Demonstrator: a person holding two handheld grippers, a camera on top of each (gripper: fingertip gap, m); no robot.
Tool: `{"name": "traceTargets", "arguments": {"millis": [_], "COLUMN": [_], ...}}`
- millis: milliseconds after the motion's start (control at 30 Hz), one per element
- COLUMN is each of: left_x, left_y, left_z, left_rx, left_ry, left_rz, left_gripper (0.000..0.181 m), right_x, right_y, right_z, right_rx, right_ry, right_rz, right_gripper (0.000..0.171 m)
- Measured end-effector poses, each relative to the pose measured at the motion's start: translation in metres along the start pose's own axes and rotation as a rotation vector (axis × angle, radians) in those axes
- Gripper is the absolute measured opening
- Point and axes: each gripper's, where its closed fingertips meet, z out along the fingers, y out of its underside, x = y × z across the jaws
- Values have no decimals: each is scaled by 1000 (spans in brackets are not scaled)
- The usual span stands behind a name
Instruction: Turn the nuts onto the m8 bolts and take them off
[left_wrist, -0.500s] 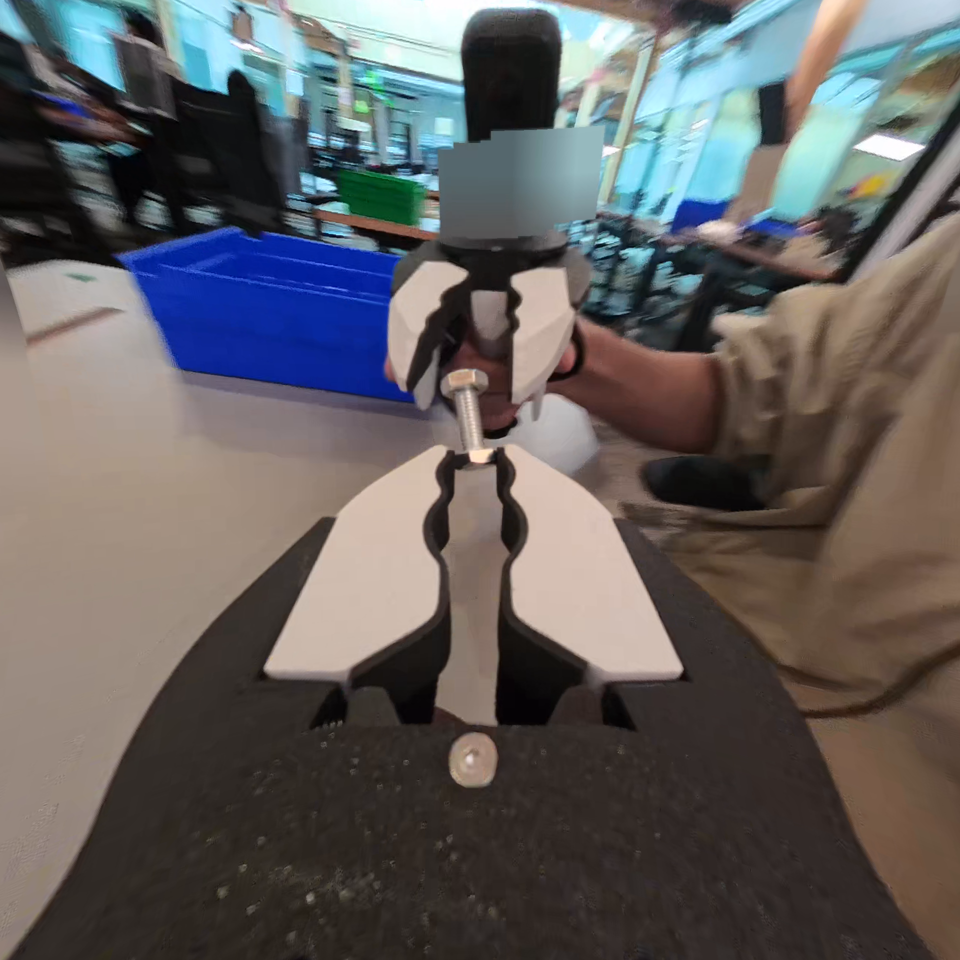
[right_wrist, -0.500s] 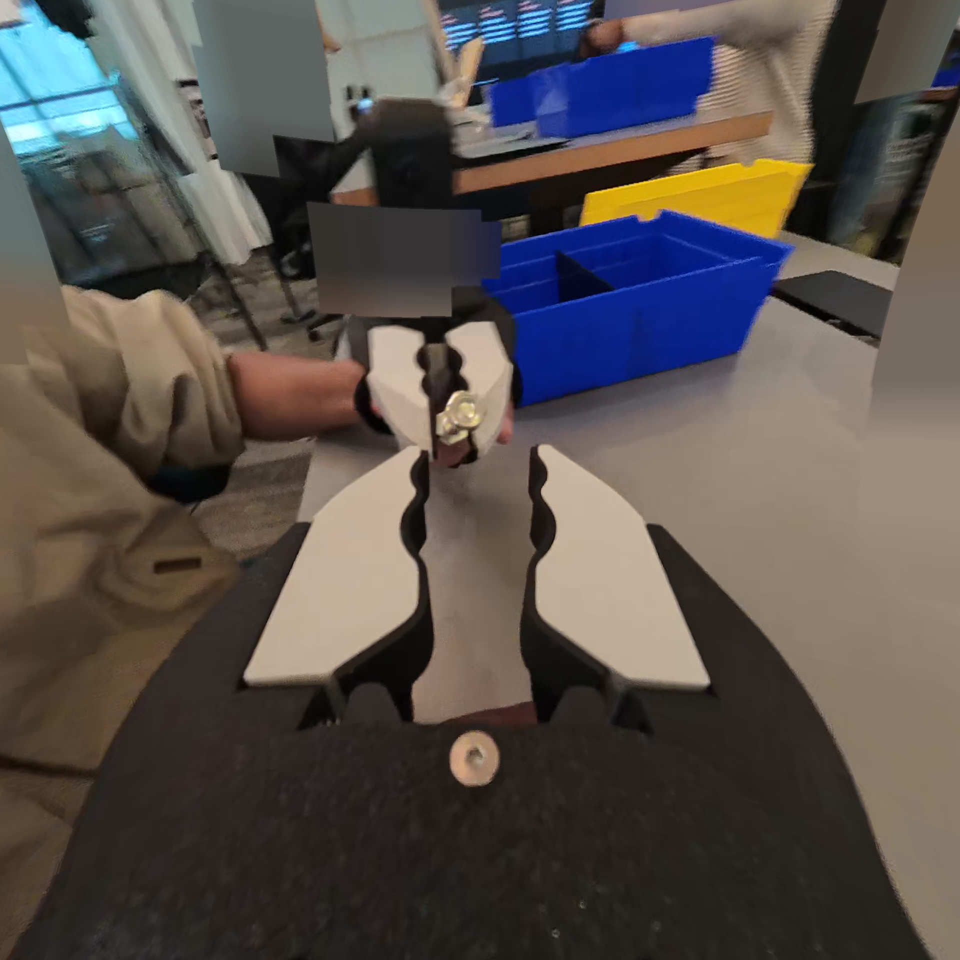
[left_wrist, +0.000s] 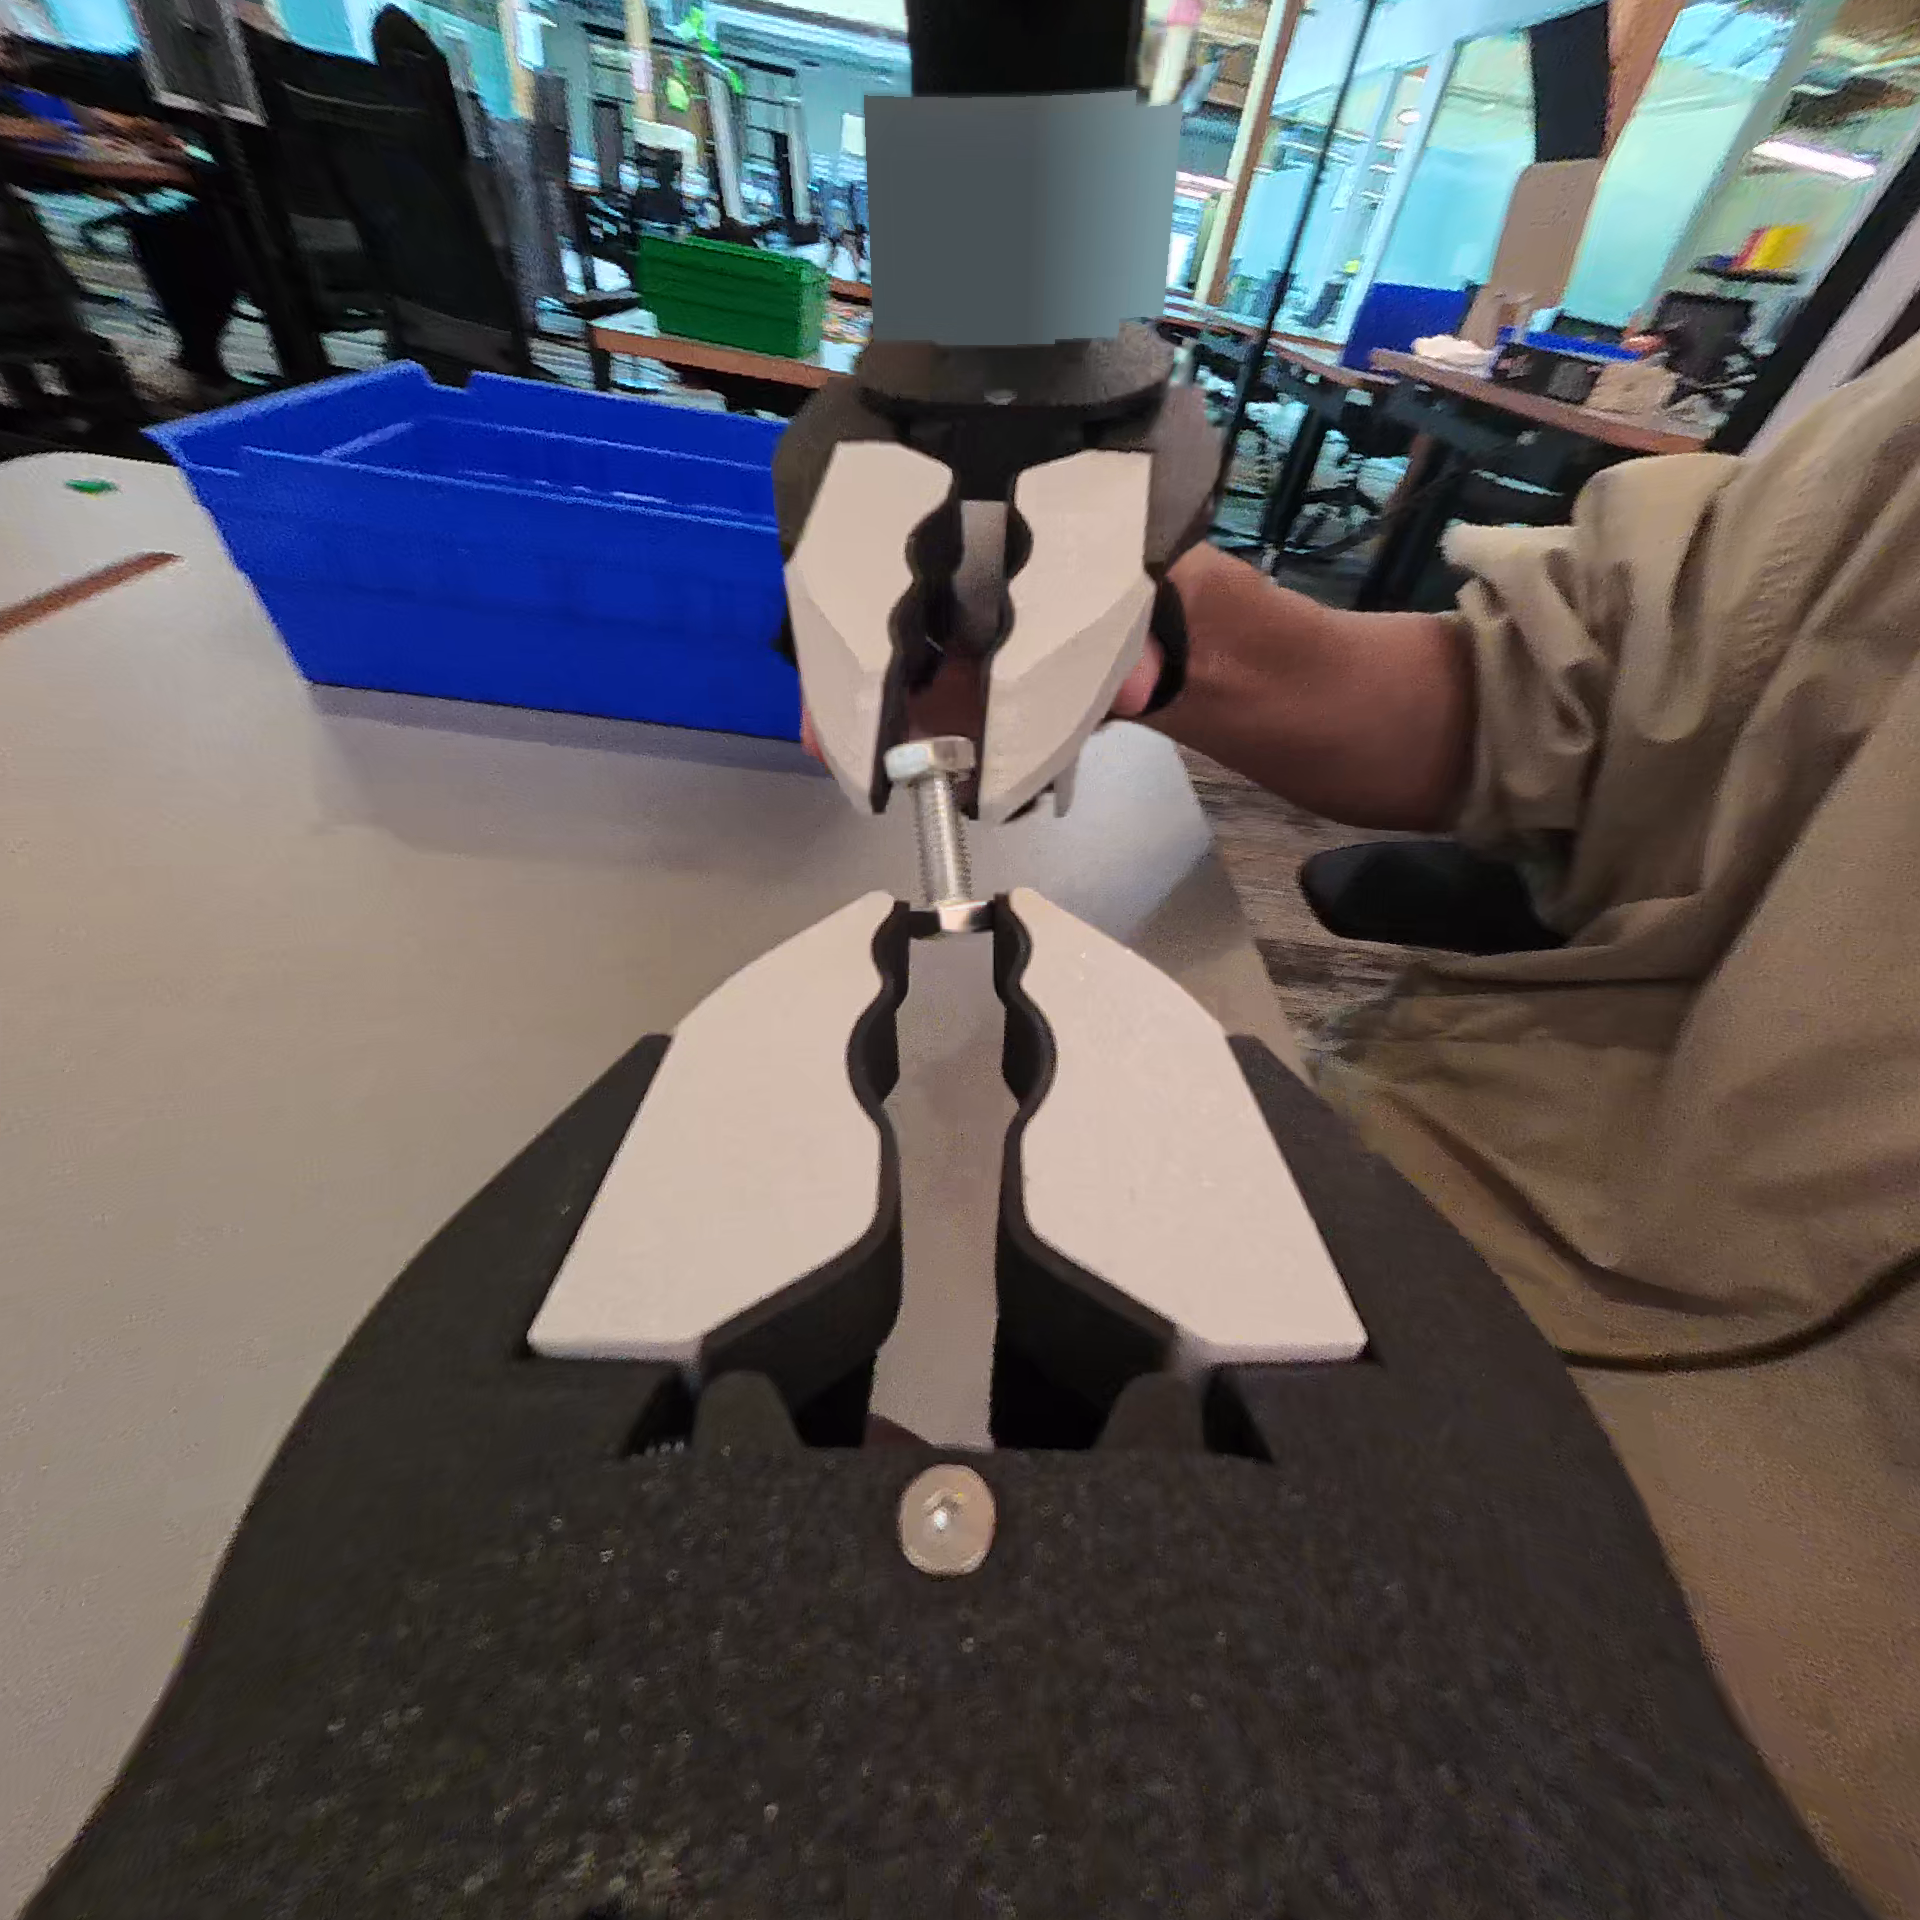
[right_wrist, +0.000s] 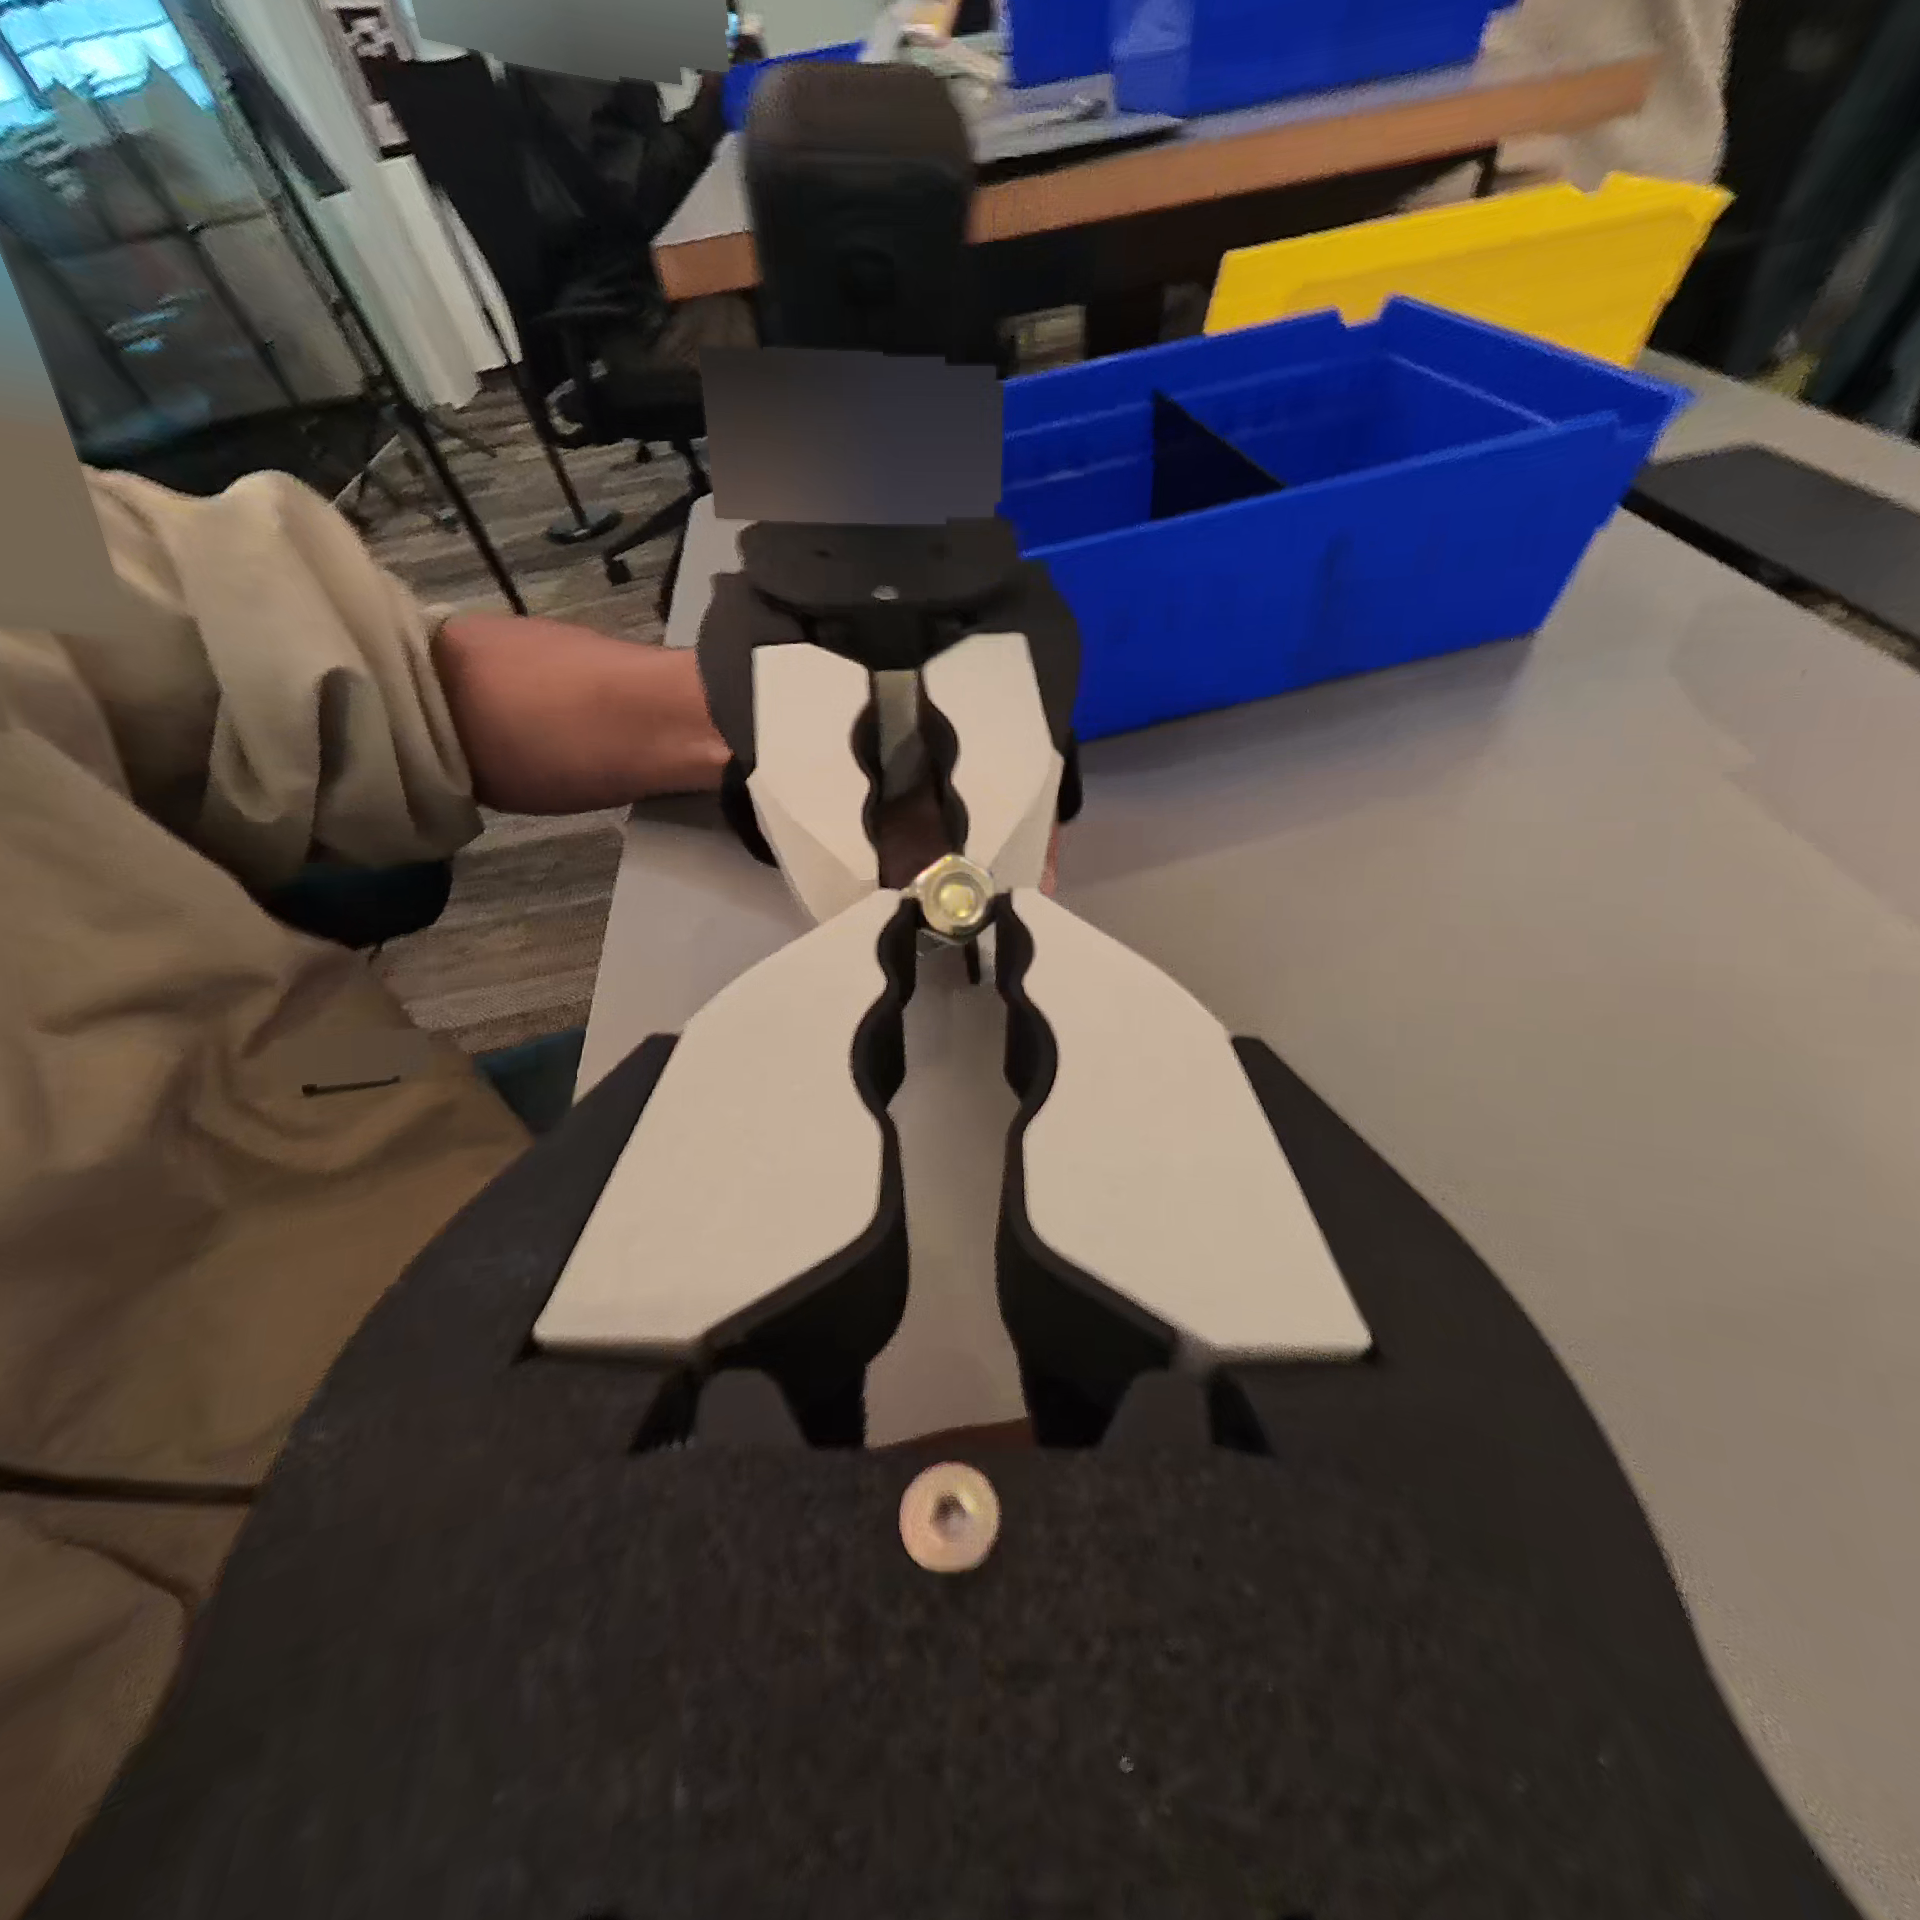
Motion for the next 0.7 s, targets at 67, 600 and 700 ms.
{"name": "traceTargets", "arguments": {"millis": [67, 600, 700], "left_x": [-9, -14, -9], "left_y": [-1, -7, -5], "left_z": [0, -6, -2], "left_rx": [-3, 37, 23], "left_ry": [-69, -118, -96], "left_rz": [33, 32, 40], "left_gripper": [15, 15, 15], "right_x": [8, 3, 0], "right_y": [1, -17, -15], "right_z": [0, -10, -6], "right_rx": [-8, 174, 155], "right_ry": [45, 0, -14], "right_rz": [122, 189, 175], "right_gripper": [14, 41, 44]}}
